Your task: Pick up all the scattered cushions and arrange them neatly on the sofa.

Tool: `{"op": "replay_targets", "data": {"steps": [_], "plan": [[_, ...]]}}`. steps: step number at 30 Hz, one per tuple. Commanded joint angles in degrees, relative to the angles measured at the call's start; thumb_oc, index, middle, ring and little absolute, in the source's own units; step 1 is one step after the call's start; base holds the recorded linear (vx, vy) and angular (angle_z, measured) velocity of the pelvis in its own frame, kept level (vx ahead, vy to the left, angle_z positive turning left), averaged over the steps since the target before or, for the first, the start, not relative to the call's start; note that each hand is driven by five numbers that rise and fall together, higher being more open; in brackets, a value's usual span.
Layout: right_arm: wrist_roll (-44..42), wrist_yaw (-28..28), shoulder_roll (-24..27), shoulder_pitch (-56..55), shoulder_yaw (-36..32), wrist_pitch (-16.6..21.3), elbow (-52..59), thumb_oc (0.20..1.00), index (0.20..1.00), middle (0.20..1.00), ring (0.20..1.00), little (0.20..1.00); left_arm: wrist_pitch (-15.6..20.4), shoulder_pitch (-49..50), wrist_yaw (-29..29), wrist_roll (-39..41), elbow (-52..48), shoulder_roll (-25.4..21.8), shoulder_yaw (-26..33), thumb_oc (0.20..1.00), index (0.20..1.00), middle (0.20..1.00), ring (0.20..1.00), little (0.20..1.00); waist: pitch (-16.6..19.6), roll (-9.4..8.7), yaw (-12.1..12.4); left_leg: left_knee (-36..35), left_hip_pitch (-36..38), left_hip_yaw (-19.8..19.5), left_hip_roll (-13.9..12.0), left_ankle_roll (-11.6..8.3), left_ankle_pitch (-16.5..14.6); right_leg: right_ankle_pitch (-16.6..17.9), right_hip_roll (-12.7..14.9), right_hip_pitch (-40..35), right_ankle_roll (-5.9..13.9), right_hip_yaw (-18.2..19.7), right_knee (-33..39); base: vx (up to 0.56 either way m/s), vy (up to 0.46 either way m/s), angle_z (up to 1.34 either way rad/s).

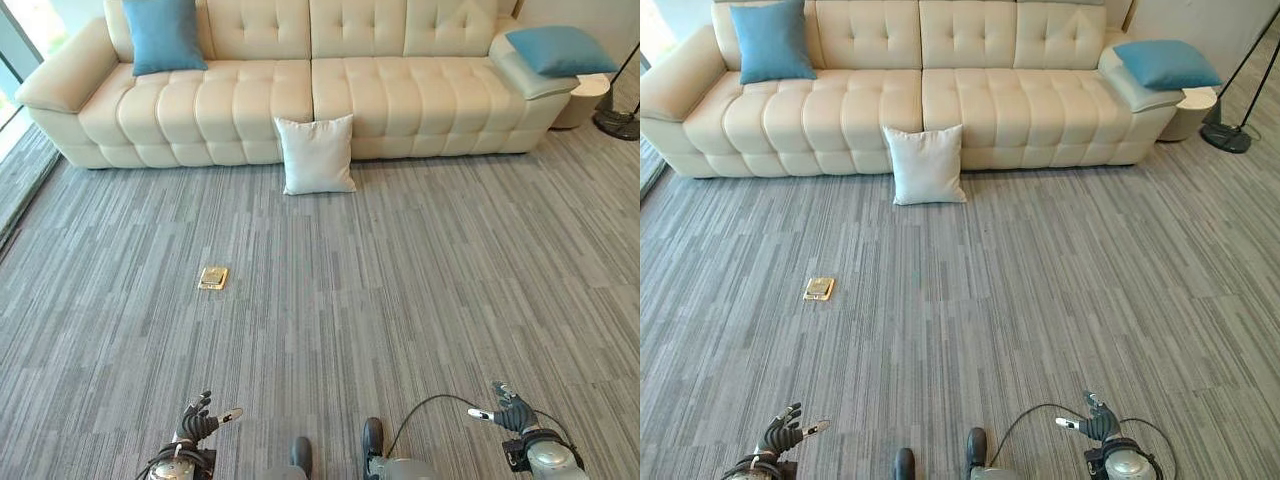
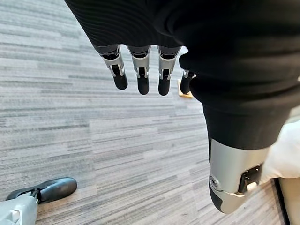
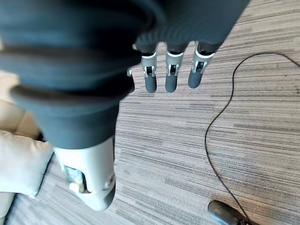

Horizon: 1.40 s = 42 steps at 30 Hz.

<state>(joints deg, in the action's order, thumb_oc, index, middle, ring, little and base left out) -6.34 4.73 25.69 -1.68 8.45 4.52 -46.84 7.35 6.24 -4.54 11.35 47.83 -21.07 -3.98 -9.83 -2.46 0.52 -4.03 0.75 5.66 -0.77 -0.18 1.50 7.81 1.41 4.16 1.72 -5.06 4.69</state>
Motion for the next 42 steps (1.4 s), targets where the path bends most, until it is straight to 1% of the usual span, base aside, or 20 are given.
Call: {"op": "replay_targets", "data": {"steps": [1, 4, 6, 9, 13, 14, 16, 19, 20, 23, 26, 27, 28, 30, 32, 34, 35, 38, 41, 42], "plan": [[-1.4, 1.4, 0.5, 5.2, 1.3, 0.9, 0.3, 1.000, 1.000, 1.000, 1.000, 1.000, 1.7, -2.3, -1.1, 1.7, -1.4, -2.6, 0.2, 1.000, 1.000, 1.000, 1.000, 1.000, -1.1, -1.73, 1.1, 11.2, -3.8, 1.2, 2.0, 0.52, -9.5, -9.9, 4.0, -2.7, 6.25, 0.3, -8.7, 0.05, 0.065, -0.24], [-1.7, 1.2, 0.0, 6.2, 2.1, 0.8, 0.9, 1.000, 1.000, 1.000, 1.000, 1.000, 1.6, -2.3, -1.1, 3.1, -2.3, -2.6, 0.6, 1.000, 1.000, 1.000, 1.000, 1.000, -1.4, -1.91, 1.3, 11.6, -3.9, 1.3, 2.3, 1.29, -10.4, -10.1, 4.1, -0.8, 7.01, 1.1, -12.2, 0.09, 0.137, -0.25], [-2.3, 0.7, -0.5, 6.7, 2.8, 0.8, 3.6, 1.000, 1.000, 1.000, 1.000, 1.000, 1.5, -2.2, -1.2, 3.8, -3.5, -2.5, 0.8, 1.000, 1.000, 1.000, 1.000, 1.000, -2.7, -1.77, 0.7, 12.2, -3.1, 1.0, 2.8, 2.84, -11.6, -8.0, 4.4, 3.6, 8.06, 2.2, -21.8, 0.11, 0.151, -0.32], [-2.6, 0.4, -0.7, 6.7, 3.1, 1.0, 5.1, 1.000, 1.000, 1.000, 1.000, 1.000, 1.5, -2.4, -1.3, 3.7, -3.9, -2.4, 0.4, 1.000, 1.000, 1.000, 1.000, 1.000, -3.7, -1.10, 0.1, 12.5, -2.1, 0.4, 2.9, 3.30, -12.3, -7.8, 3.6, 6.7, 7.94, 2.5, -27.2, 0.11, 0.078, -0.12], [-3.2, 0.1, -0.8, 6.6, 3.7, 1.2, 6.7, 1.000, 1.000, 1.000, 1.000, 1.000, 1.6, -2.9, -1.5, 3.4, -3.7, -1.9, -0.2, 1.000, 1.000, 1.000, 1.000, 1.000, -4.3, -0.48, -1.1, 9.8, 2.8, -0.3, 3.2, 2.74, -12.5, -7.7, 3.6, 10.6, 6.68, -1.8, -22.7, 0.30, 0.017, -0.06], [-3.5, 0.0, -0.6, 6.2, 3.7, 1.2, 6.9, 1.000, 1.000, 1.000, 1.000, 1.000, 1.5, -3.3, -1.5, 3.9, -3.2, -1.5, -0.4, 1.000, 1.000, 1.000, 1.000, 1.000, -4.4, -0.55, -2.4, 8.1, 5.6, -1.6, 3.6, 2.20, -12.5, -6.2, 2.9, 13.8, 7.07, -3.0, -16.9, 0.38, -0.049, 0.13], [-3.7, 0.0, -0.1, 5.1, 3.2, 1.1, 7.6, 1.000, 1.000, 1.000, 1.000, 1.000, 1.4, -3.6, -1.4, 3.5, -2.8, -1.2, -0.6, 1.000, 1.000, 1.000, 1.000, 1.000, -4.7, -0.26, -3.8, 7.1, 8.5, -3.3, 4.0, 1.46, -13.1, -4.4, 2.2, 15.0, 7.64, -3.3, -11.4, 0.40, -0.055, 0.20], [-3.6, -0.5, 0.5, 2.8, 2.1, 0.9, 8.7, 1.000, 1.000, 1.000, 1.000, 1.000, 1.4, -3.9, -1.1, 2.1, -2.6, -0.8, -1.4, 1.000, 1.000, 1.000, 1.000, 1.000, -4.4, 0.47, -5.2, 6.4, 11.8, -5.8, 3.7, -0.02, -13.7, -3.5, 1.7, 14.7, 7.01, -2.5, -10.2, 0.45, -0.130, 0.57], [-3.7, -0.8, 0.5, 1.7, 1.3, 0.8, 8.8, 1.000, 1.000, 1.000, 1.000, 1.000, 1.4, -3.6, -1.0, 1.9, -2.8, -0.6, -1.4, 1.000, 1.000, 1.000, 1.000, 1.000, -4.0, 0.93, -5.4, 7.6, 12.1, -6.2, 3.2, -0.92, -12.7, -3.5, 1.3, 13.8, 6.13, -2.2, -11.1, 0.39, -0.193, 0.74], [-4.2, -0.4, 0.2, 0.7, 0.0, 0.9, 8.0, 1.000, 1.000, 1.000, 1.000, 1.000, 1.1, -3.7, -0.5, 2.3, -2.3, 0.1, -1.8, 1.000, 1.000, 1.000, 1.000, 1.000, -3.2, 1.78, -6.2, 17.8, 8.2, -4.5, 0.6, -5.44, -4.7, -4.8, 1.3, 11.0, 4.05, -3.9, -11.4, 0.32, -0.223, 0.86], [-4.5, 0.3, 0.6, 0.7, 0.2, 0.9, 8.0, 1.000, 1.000, 1.000, 1.000, 1.000, 0.8, -4.4, -0.2, 1.8, -1.4, -0.1, -2.5, 1.000, 1.000, 1.000, 1.000, 1.000, -3.1, 1.34, -6.6, 29.3, 2.8, -0.7, -2.5, -5.82, 1.1, -8.4, 0.6, 7.5, 0.84, -3.9, -11.5, 0.32, -0.233, 0.41], [-4.5, 0.4, 0.7, 0.7, 0.2, 0.8, 8.0, 1.000, 1.000, 1.000, 1.000, 1.000, 0.6, -5.0, -0.2, 1.5, -0.8, -0.1, -3.0, 1.000, 1.000, 1.000, 1.000, 1.000, -3.6, 0.92, -6.5, 33.2, 0.2, 0.7, -3.5, -5.21, 0.6, -9.3, 0.6, 6.2, 0.28, -3.6, -11.6, 0.34, -0.230, -0.08], [-4.6, 0.5, 0.9, 1.0, 0.5, 0.8, 7.9, 1.000, 1.000, 1.000, 1.000, 1.000, 0.6, -5.9, -0.2, 1.1, -0.2, -0.2, -3.6, 1.000, 1.000, 1.000, 1.000, 1.000, -4.0, 0.15, -6.2, 34.2, -2.8, 2.8, -3.7, -3.88, -1.6, -10.0, 0.9, 4.6, 0.10, -3.3, -11.4, 0.34, -0.187, -0.11], [-4.1, 0.5, 1.2, 1.8, 1.0, 0.7, 7.8, 1.000, 1.000, 1.000, 1.000, 1.000, 0.6, -6.4, 0.1, 0.8, -0.6, -0.4, -4.2, 1.000, 1.000, 1.000, 1.000, 1.000, -4.2, -0.61, -5.4, 31.9, -7.0, 5.2, -3.5, -2.65, -4.4, -11.1, 1.3, 1.8, 0.46, -2.8, -10.6, 0.35, -0.105, 0.04], [-3.8, 0.8, 1.3, 2.7, 1.4, 0.7, 7.4, 1.000, 1.000, 1.000, 1.000, 1.000, 0.6, -6.3, 0.3, 0.3, -1.7, -0.8, -4.6, 1.000, 1.000, 1.000, 1.000, 1.000, -4.2, -1.23, -4.5, 26.3, -11.4, 7.8, -3.5, -2.24, -5.6, -12.2, 2.0, -0.8, 1.11, -2.7, -10.0, 0.35, -0.031, -0.07], [-3.8, 1.1, 1.2, 3.2, 1.7, 0.8, 7.5, 1.000, 1.000, 1.000, 1.000, 1.000, 0.5, -6.2, 0.1, -0.4, -2.1, -1.2, -4.6, 1.000, 1.000, 1.000, 1.000, 1.000, -4.3, -1.15, -3.5, 18.7, -14.4, 8.8, -3.6, -2.88, -2.9, -13.5, 1.3, -3.5, 1.46, -2.4, -9.6, 0.38, -0.003, 0.01], [-3.5, 1.5, 1.2, 3.8, 2.0, 1.0, 7.4, 1.000, 1.000, 1.000, 1.000, 1.000, 0.6, -6.4, -0.2, -0.7, -2.2, -1.4, -4.5, 1.000, 1.000, 1.000, 1.000, 1.000, -4.4, -0.85, -2.8, 14.0, -15.6, 8.3, -3.6, -3.89, 1.0, -14.3, 0.3, -5.3, 1.44, -2.0, -9.3, 0.41, 0.019, 0.14], [-2.9, 1.7, 1.1, 4.5, 2.4, 0.9, 7.9, 1.000, 1.000, 1.000, 1.000, 1.000, 0.4, -6.1, -0.5, -0.6, -1.9, -1.4, -4.5, 1.000, 1.000, 1.000, 1.000, 1.000, -4.1, -1.09, -1.2, 6.1, -18.9, 5.8, -4.1, -4.80, 4.0, -16.3, -0.5, -10.0, 1.98, -0.2, -8.1, 0.43, 0.064, -0.05], [-2.1, 1.7, 0.6, 4.9, 2.8, 0.7, 7.6, 1.000, 1.000, 1.000, 1.000, 1.000, 0.2, -5.6, -0.7, -0.4, -1.6, -1.2, -4.4, 1.000, 1.000, 1.000, 1.000, 1.000, -3.4, -1.32, -0.2, 5.2, -21.2, 5.1, -5.0, -5.26, 5.3, -17.3, -0.3, -12.7, 2.36, 1.4, -8.1, 0.55, 0.182, -0.28], [-1.2, 1.2, 0.0, 4.1, 2.7, 0.5, 8.1, 1.000, 1.000, 1.000, 1.000, 1.000, -0.1, -4.7, -0.3, -0.7, -1.4, -1.0, -4.1, 1.000, 1.000, 1.000, 1.000, 1.000, -2.2, -1.27, 0.4, 6.3, -19.6, 5.4, -5.3, -5.02, 7.2, -18.5, 0.0, -15.1, 2.77, 2.3, -8.8, 0.58, 0.243, -0.38]]}}
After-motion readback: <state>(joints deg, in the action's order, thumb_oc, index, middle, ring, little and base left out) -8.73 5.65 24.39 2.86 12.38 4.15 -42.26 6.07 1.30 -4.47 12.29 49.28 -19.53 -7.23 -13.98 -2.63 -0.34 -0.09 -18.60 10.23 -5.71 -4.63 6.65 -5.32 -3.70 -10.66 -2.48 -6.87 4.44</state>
